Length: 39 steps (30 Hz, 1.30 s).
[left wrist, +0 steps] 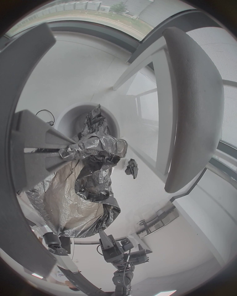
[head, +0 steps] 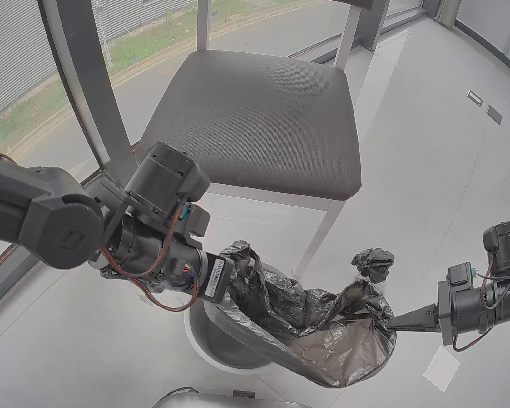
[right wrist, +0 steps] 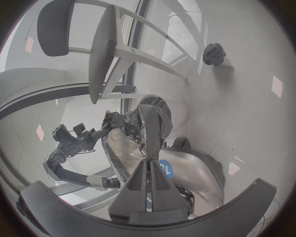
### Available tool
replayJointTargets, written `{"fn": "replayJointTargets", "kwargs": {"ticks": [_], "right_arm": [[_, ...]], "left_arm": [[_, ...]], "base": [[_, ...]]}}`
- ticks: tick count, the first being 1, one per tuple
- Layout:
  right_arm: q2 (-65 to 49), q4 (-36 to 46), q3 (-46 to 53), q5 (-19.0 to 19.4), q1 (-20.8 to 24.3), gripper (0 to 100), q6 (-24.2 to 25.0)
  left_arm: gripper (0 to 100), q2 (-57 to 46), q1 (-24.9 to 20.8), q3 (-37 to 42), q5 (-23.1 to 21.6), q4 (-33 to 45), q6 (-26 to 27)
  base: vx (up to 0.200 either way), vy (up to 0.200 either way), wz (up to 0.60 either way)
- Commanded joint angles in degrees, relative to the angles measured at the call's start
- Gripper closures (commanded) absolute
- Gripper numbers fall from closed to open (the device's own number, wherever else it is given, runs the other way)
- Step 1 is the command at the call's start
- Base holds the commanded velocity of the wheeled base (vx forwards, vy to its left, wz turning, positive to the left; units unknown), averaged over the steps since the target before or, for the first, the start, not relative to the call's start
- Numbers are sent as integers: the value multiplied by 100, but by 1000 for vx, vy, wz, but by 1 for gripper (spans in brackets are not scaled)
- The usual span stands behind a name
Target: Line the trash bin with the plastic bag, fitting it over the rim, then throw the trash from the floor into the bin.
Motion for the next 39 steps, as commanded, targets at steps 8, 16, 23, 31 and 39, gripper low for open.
{"fn": "replayJointTargets", "kwargs": {"ticks": [8,16,23,31,39], "right_arm": [[687,7,-644,-241,476,100,45],[775,25,-617,-382,599,100,45],[810,25,-512,-663,406,100,-16],[1074,-1,-494,-1155,467,100,-183],[1355,-177,-512,-1393,608,100,-298]], "left_arm": [[100,-528,674,343,14,33,3],[100,-537,612,545,6,-11,3],[100,-159,366,343,6,-38,3],[100,412,137,70,6,-38,21],[100,1124,181,-554,23,-29,47]], "base": [[0,0,0],[0,0,0],[0,0,0],[0,0,0],[0,0,0]]}}
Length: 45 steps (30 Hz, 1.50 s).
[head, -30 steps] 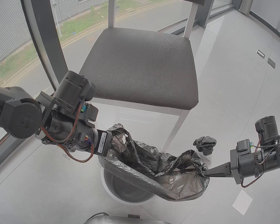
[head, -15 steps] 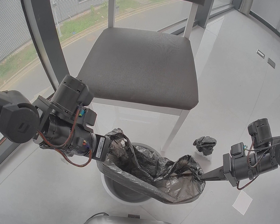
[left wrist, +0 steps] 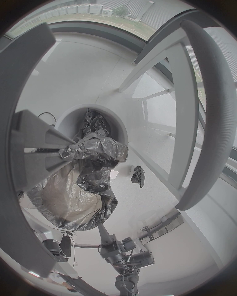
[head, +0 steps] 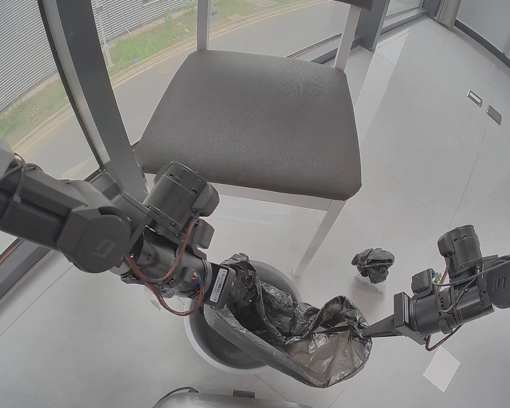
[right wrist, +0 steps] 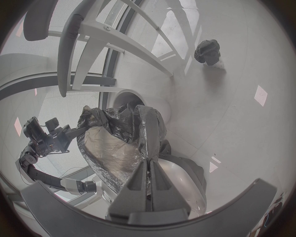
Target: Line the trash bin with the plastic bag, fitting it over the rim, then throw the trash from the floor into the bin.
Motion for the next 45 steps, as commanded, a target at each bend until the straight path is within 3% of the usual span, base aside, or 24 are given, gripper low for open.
{"fn": "replayJointTargets", "kwargs": {"ticks": [1,12,19,23,45], "right_arm": [[269,-172,-7,-34,37,100,1],[331,-681,-16,-289,-393,100,1],[296,-708,2,-368,-684,100,-16],[287,-708,63,-579,-692,100,-34],[-47,-708,195,-632,-745,100,-333]], "left_arm": [[100,598,22,-479,10,8,-4],[100,1222,356,-1657,45,61,-162],[100,1222,523,-1648,71,69,-259],[100,1222,575,-1666,142,61,-259],[100,1126,610,-1754,379,43,-399]], "base": [[0,0,0],[0,0,0],[0,0,0],[0,0,0],[0,0,0]]}}
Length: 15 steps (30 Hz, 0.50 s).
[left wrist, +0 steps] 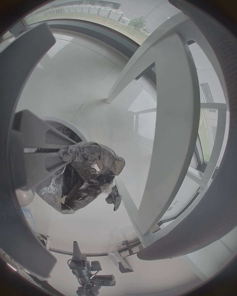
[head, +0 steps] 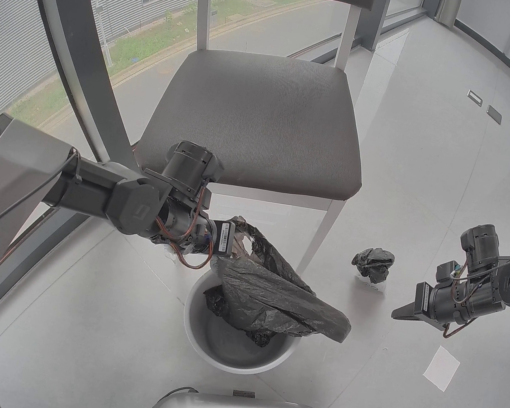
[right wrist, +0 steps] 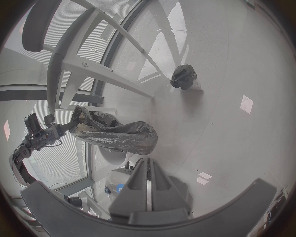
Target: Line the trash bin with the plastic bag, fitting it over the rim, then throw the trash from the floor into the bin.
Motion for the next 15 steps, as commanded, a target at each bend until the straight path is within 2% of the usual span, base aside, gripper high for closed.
{"fn": "replayJointTargets", "kwargs": {"ticks": [1,9,15], "right_arm": [[-79,-1,-12,21,32,100,-26],[-96,-1,-56,39,75,100,-61],[-96,-1,-56,30,146,100,-61]], "left_arm": [[100,-119,-41,-86,31,-5,-17],[100,-110,-76,-1053,31,242,-386],[100,-101,-67,-1203,58,426,-553]], "base": [[0,0,0],[0,0,0],[0,0,0]]}}
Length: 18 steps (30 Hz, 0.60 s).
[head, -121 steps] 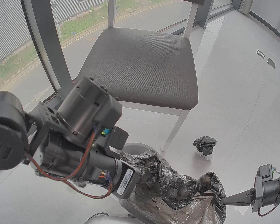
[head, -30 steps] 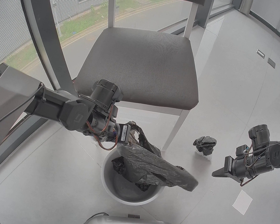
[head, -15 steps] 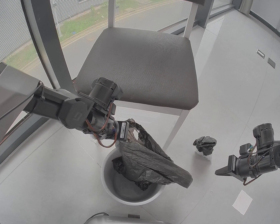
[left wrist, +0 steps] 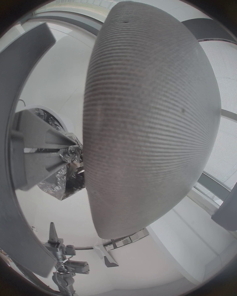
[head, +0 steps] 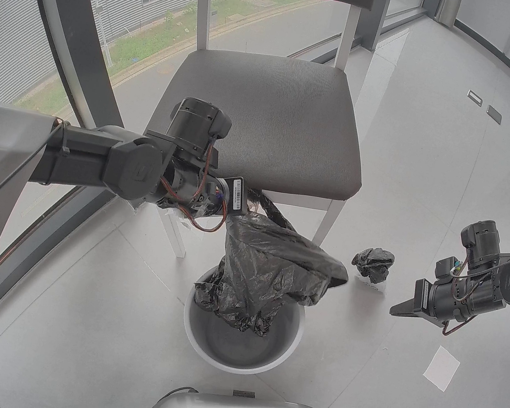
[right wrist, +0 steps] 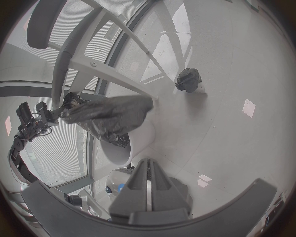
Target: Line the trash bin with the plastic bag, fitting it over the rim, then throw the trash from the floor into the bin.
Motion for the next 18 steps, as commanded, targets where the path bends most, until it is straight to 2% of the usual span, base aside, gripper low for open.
{"fn": "replayJointTargets", "kwargs": {"ticks": [1,8,18], "right_arm": [[-9,2,-1,-2,59,100,-4],[-9,2,43,-11,121,100,-4],[44,2,16,-11,147,100,-39]], "left_arm": [[100,-16,-6,-31,35,38,-36],[100,-87,-6,558,53,3,-54],[100,-500,178,1858,26,-225,34]], "base": [[0,0,0],[0,0,0],[0,0,0]]}}
